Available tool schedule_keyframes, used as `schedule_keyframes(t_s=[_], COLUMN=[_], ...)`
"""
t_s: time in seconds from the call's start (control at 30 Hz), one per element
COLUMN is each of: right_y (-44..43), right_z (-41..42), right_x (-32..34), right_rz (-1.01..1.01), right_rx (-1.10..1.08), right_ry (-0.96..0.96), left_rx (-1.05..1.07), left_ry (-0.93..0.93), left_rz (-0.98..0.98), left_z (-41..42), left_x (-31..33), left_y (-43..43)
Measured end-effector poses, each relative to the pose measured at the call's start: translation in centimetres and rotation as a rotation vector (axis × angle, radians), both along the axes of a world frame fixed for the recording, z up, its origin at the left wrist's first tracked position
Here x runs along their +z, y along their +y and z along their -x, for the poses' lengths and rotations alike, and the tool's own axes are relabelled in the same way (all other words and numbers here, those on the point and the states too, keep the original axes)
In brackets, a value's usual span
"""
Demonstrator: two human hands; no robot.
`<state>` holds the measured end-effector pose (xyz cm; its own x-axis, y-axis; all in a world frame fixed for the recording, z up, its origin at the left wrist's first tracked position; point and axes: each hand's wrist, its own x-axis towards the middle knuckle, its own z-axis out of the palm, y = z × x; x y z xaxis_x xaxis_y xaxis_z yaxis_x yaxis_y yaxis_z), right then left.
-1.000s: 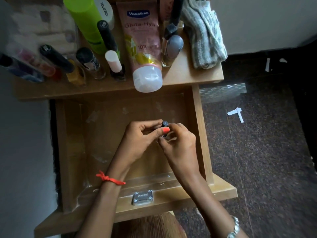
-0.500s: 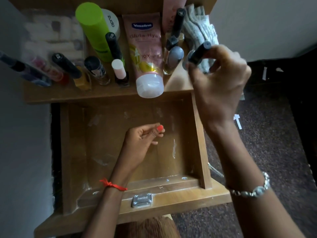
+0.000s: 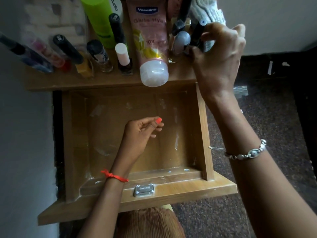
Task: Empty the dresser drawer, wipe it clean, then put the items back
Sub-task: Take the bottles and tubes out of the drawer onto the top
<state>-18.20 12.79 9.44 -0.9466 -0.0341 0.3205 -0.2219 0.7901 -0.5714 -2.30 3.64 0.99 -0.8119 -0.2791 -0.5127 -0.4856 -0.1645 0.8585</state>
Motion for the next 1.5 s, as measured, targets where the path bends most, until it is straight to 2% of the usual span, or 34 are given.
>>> schedule_keyframes(t_s=[0.23,0.37,0.5,0.67,0.97,1.23,1.4,1.5], right_y=[0.6,2.0,3.0,1.8,1.0,2.4,4.3,6.3], right_z=[-1.7,-1.9,1.1,3.9,4.4,4.6,3.5,1.4], right_x=[0.8,2.2,3.8,3.9,1.8,1.1,1.4,2.0], right_rz=[0.027,0.131,0.153,0.098,0.137,0.157,0.268,0.488], right_rx=[0.096,0.037,-0.028,0.054,-0.035,-0.02,-0.042,-0.009], right_ry=[0.105,0.084,-0.063,-0.269,-0.29,-0.274,-0.331,-0.449], left_rx=[0.003,0.028,0.033,0.052,0.083,0.067,0.045,0.05], left_ry=[-0.007,-0.026,-0.035,-0.036,-0.046,-0.062,-0.066,-0.077], left_rz=[0.057,0.087,0.096,0.093,0.096,0.078,0.09,0.098], left_z=[-0.3,-1.1,-1.3,-0.9,-1.0,-0.8,-0.5,-0.4], left_x=[0.3,0.6,1.4,2.4,2.1,2.2,2.3,2.4], left_y=[0.2,0.1,-0.2,-0.4,-0.8,-0.2,0.2,0.2])
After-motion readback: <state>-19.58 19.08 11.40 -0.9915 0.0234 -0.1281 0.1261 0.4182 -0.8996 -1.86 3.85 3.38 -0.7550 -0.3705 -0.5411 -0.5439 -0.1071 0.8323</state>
